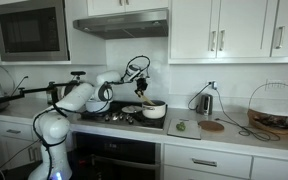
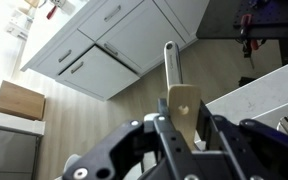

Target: Remove the wooden spatula from the chopping board and use it to stir the contents in the pot on the right side of the stove, return the wooden spatula to the chopping board

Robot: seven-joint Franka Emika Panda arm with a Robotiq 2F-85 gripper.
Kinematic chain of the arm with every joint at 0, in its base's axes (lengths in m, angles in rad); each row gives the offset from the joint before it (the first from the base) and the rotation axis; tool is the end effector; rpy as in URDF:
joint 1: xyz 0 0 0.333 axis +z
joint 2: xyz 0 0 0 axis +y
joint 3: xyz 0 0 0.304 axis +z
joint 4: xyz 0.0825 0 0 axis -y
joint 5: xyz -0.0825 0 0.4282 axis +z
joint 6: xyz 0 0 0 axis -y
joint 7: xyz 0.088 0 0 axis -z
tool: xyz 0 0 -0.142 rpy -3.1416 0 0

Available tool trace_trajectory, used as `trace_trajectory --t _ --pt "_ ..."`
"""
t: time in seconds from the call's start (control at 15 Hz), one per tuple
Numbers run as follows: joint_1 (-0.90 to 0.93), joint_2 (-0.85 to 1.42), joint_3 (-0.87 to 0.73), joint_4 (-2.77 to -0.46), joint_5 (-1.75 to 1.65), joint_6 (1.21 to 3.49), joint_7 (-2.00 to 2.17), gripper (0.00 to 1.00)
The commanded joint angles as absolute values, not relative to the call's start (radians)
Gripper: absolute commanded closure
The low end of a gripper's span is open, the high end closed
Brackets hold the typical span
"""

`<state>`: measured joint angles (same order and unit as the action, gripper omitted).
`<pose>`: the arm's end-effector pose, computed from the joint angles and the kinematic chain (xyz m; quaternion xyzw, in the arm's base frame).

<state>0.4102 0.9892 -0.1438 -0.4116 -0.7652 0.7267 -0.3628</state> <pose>0.6731 0.1316 0.4785 0.8722 0.1025 -0.2992 0.3732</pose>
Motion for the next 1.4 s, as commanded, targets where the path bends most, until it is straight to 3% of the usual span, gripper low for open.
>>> trace_trajectory --t 0.0,1.33 --pt "0.433 0.983 -0.178 -0.416 -0.819 0.76 -0.38 0.93" --pt "0.41 0.973 -0.184 -0.416 -0.893 0.754 -0.367 0.93"
